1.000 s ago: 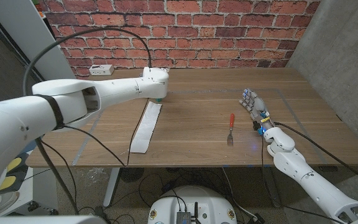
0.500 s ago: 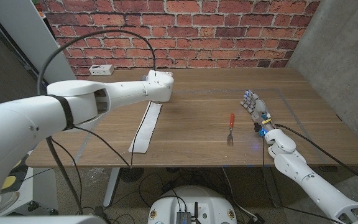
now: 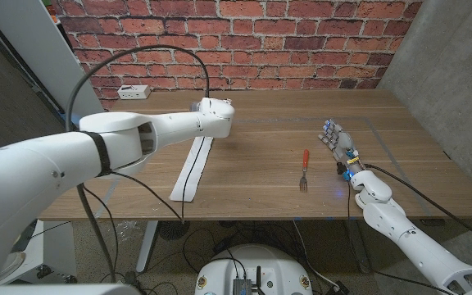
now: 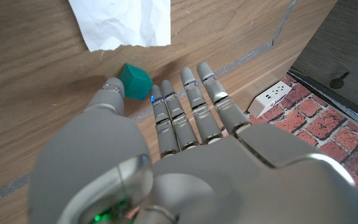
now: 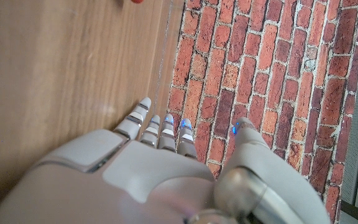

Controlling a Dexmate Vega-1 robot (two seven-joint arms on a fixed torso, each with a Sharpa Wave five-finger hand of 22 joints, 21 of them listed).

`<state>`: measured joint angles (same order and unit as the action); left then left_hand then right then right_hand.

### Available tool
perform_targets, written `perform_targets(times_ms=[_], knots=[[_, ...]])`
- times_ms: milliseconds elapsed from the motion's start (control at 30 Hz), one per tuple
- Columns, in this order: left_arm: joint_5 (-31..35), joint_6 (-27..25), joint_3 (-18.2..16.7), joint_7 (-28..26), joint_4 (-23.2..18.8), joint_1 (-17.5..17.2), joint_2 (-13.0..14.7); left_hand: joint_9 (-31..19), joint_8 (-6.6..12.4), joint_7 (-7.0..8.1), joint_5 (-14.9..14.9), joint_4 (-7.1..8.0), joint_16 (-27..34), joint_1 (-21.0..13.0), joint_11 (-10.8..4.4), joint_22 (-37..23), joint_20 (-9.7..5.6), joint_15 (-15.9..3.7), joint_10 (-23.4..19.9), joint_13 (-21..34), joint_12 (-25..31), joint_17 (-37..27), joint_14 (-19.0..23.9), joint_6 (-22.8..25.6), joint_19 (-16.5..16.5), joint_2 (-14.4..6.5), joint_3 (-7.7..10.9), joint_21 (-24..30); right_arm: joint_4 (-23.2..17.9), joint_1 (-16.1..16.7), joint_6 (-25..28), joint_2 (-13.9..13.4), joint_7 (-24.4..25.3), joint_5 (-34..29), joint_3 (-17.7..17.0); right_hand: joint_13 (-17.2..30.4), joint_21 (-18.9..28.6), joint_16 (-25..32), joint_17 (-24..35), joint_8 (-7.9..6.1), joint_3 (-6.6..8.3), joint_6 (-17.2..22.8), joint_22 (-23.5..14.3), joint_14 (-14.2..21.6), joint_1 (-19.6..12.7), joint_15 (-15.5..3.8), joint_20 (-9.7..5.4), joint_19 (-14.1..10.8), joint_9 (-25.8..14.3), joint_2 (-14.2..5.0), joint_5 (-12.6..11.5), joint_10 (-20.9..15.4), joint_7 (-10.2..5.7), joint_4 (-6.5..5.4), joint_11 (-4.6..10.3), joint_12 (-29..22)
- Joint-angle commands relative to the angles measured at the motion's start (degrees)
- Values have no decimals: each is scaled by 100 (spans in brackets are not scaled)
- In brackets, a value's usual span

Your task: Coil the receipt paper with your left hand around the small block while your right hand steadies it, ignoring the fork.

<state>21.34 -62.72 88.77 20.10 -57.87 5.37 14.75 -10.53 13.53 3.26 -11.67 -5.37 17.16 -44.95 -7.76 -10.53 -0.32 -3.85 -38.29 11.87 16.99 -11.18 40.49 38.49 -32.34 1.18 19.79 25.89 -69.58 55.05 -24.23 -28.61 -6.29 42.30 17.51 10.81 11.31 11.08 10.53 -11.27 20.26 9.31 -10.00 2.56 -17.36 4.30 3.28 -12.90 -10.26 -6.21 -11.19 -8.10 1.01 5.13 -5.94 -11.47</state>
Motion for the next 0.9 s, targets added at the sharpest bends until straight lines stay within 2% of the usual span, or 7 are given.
perform_targets(times_ms=[33,267,400,467,600,767,900], knots=[[83,277,-6,-144,1159,-140,-656,-13,45,1,-11,51,45,94,0,-21,-8,-700,-102,23,37,-9,107,115,-88,9,-20,53,-31,33,62,-51,55,-22,-15,7,20,45,15,15,-23,53,-7,56,12,3,42,-45,-18,-23,7,-49,-17,9,6,-24],[106,657,-77,-206,1936,-218,-1028,-13,97,-31,-2,-14,73,-62,-2,-24,-29,-731,-442,26,100,4,376,445,-225,-208,115,88,-92,50,111,-81,134,-51,-18,7,21,48,17,16,-25,56,-7,72,22,11,46,-49,-18,-26,7,-54,-21,7,3,-23],[155,714,-168,-372,2182,-278,-1143,-28,249,-35,67,-279,156,-623,121,-39,-41,-802,-956,99,242,-44,732,1133,-307,-743,502,126,-128,51,138,-95,180,-76,-13,7,21,49,18,17,-26,57,-7,78,28,12,47,-50,-18,-26,7,-56,-22,5,0,-22],[209,651,-188,-458,2130,-307,-1118,-52,369,79,68,-376,166,-821,158,-45,-38,-823,-1059,133,261,-46,851,1533,-315,-887,644,143,-146,44,152,-101,201,-92,-8,7,21,49,18,17,-26,59,-7,79,30,13,46,-50,-18,-26,7,-57,-24,5,0,-22],[325,484,-164,-512,1963,-334,-1045,-95,555,0,75,-411,199,-983,73,-53,-69,-882,-1184,180,274,-80,1003,2010,-348,-991,752,182,-148,16,168,-99,221,-117,7,7,21,48,18,17,-25,62,-7,81,33,11,48,-51,-18,-28,6,-60,-24,5,-1,-22],[441,277,-159,-635,1725,-390,-923,-192,639,-11,169,-360,644,-1121,-35,-103,-118,-894,-1785,305,477,-354,1708,2020,-505,-1078,696,336,-99,-45,170,-74,206,-138,34,8,21,46,19,19,-23,62,-7,84,37,12,47,-53,-18,-31,5,-59,-27,5,-2,-19],[559,-10,-172,-817,1204,-459,-655,-190,596,-98,166,-377,1153,-1351,-47,-172,-136,-926,-2456,558,838,-823,2292,1936,-666,-1094,580,559,-81,-83,175,-62,195,-152,53,8,21,46,19,20,-24,62,-7,87,42,13,46,-53,-18,-31,5,-61,-27,4,-3,-18]])
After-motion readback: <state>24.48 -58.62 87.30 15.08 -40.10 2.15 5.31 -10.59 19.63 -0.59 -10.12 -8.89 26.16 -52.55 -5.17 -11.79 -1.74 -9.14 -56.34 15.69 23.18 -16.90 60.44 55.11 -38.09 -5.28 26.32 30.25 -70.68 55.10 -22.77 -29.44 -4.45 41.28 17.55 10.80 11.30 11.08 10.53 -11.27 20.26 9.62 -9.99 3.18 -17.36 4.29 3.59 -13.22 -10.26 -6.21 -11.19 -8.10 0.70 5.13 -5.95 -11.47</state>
